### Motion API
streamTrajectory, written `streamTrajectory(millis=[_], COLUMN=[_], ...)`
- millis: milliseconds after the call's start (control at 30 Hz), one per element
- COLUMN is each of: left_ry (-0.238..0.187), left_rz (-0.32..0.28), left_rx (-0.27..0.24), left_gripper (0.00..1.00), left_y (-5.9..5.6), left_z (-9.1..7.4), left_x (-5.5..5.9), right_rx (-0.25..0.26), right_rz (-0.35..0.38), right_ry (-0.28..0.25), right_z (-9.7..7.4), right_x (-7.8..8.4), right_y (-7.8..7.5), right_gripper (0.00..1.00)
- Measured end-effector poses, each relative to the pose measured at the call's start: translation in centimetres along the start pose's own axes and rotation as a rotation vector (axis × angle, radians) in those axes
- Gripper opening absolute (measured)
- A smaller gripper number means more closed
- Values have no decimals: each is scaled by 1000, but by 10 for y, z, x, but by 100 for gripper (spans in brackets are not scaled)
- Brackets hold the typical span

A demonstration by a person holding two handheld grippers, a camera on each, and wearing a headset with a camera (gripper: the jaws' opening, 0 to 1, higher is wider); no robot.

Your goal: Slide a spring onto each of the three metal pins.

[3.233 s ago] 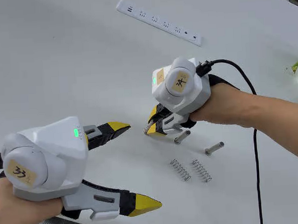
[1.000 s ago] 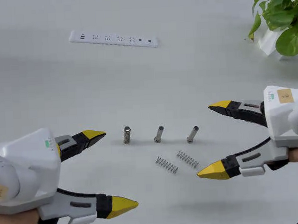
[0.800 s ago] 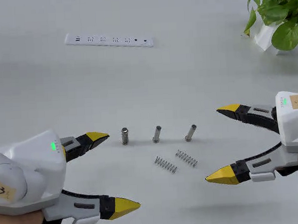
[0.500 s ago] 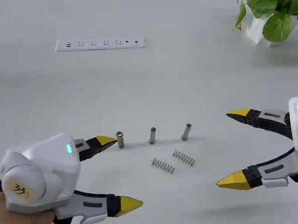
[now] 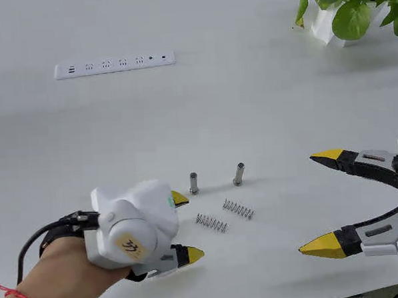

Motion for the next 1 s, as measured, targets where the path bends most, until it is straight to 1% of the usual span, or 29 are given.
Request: streamTrajectory(millis=[67, 100, 167, 233, 300, 367, 400, 433, 567, 600, 633, 733, 867, 1000], left_ry=[42, 61, 73, 80, 108, 133, 139, 148, 162, 155, 164, 165, 171, 173], left_rz=[43, 50, 50, 52, 69, 74, 67, 44, 47, 23, 14, -10, -38, -47], left_rx=[-10, -11, -13, -3, 10, 16, 18, 20, 28, 37, 29, 29, 33, 46], left_gripper=[40, 39, 37, 35, 34, 32, 32, 32, 30, 29, 27, 27, 24, 18], left_y=[2, 3, 3, 2, 1, 2, 2, 3, 4, 4, 6, 8, 5, 1], left_z=[6, 10, 16, 20, 26, 30, 32, 33, 36, 35, 35, 36, 36, 36], left_x=[2, 2, 1, -2, -1, 2, 3, 4, 6, 5, 6, 6, 7, 7], right_rx=[4, 9, 12, 16, 22, 29, 32, 38, 54, 57, 57, 63, 68, 71], right_rz=[3, 8, 11, 13, 19, 23, 25, 29, 41, 45, 45, 53, 58, 61], right_ry=[-5, -8, -13, -20, -24, -27, -28, -31, -42, -43, -43, -44, -51, -54], right_z=[-1, -1, -1, -1, -2, -5, -5, -7, -11, -11, -11, -12, -12, -13], right_x=[2, 2, 3, 5, 6, 8, 9, 9, 12, 13, 14, 16, 17, 18], right_y=[0, 0, 1, 2, 2, 3, 3, 3, 4, 4, 5, 5, 6, 6], right_gripper=[94, 94, 93, 93, 93, 92, 91, 91, 90, 90, 89, 89, 88, 88])
Point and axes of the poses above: the centre of the closed fingertips' face, and the gripper's own axes: z roughly forward along the fingers, y roughly to its left, x roughly out of its underside, the point moved 8 cm from there along -z, roughly backward along the fingers, and after that the axes turned 7 degrees about -y, right-handed, at the moved point
